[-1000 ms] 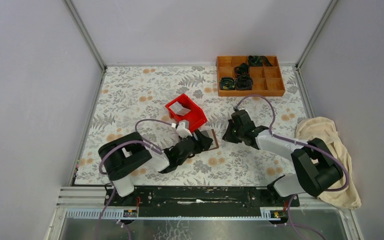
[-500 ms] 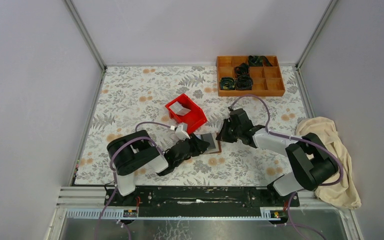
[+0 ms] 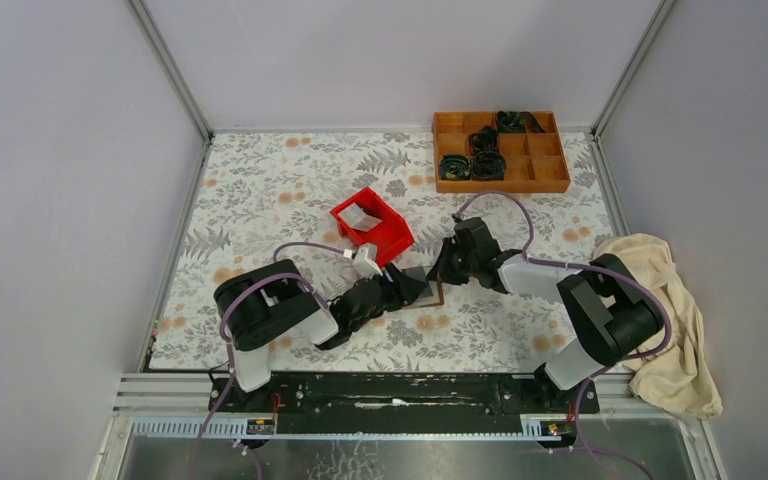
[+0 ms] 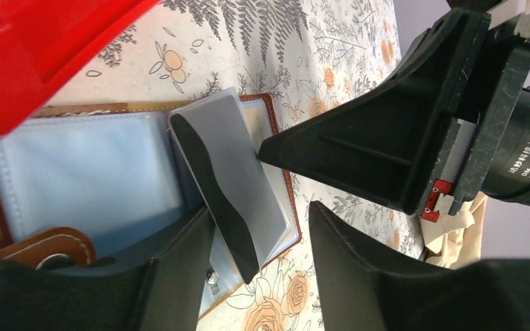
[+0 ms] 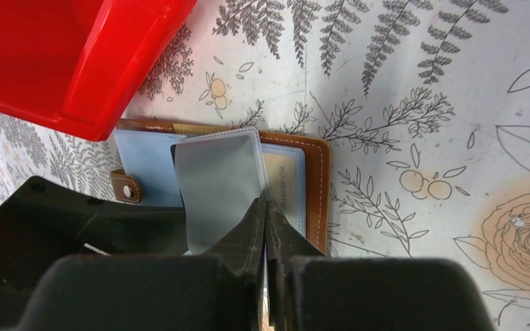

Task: Put the credit cards into the card holder
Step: Insert the credit card into the card holder.

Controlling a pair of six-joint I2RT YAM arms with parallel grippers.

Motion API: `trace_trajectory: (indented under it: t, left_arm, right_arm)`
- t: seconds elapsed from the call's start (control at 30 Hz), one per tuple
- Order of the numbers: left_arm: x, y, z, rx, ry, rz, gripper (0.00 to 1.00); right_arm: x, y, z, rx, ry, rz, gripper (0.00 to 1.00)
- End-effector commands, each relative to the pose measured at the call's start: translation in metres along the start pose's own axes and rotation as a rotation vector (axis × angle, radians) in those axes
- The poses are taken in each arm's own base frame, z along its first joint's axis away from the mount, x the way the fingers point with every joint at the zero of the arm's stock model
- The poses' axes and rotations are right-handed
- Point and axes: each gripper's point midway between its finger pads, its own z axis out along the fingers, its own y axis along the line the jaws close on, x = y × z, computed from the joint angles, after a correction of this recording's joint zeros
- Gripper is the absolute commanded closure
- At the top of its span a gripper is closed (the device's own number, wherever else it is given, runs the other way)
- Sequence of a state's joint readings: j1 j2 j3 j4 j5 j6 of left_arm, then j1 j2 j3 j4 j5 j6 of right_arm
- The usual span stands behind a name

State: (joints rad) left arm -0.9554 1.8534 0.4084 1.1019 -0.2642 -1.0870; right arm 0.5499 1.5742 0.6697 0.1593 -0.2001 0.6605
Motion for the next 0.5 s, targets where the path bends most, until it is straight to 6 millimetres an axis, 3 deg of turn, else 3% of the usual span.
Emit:
trace_trajectory:
  t: [0.0, 0.23, 0.47]
  left_arm:
    - [0.021, 0.042, -0.002, -0.166, 0.095, 0.089, 0.35]
    - [0.016, 0.058, -0.010, -0.267, 0.085, 0.120, 0.22]
    - [0.009, 0.070, -0.017, -0.362, 0.058, 0.178, 0.23]
  right_arm:
    - [0.009, -0.013, 0.007, 0.051, 0.007, 0.021, 0.99]
    - [0.018, -0.029, 0.010, 0.113, 0.022, 0.046, 1.00]
    - [0.018, -0.034, 0.007, 0.133, 0.009, 0.055, 1.00]
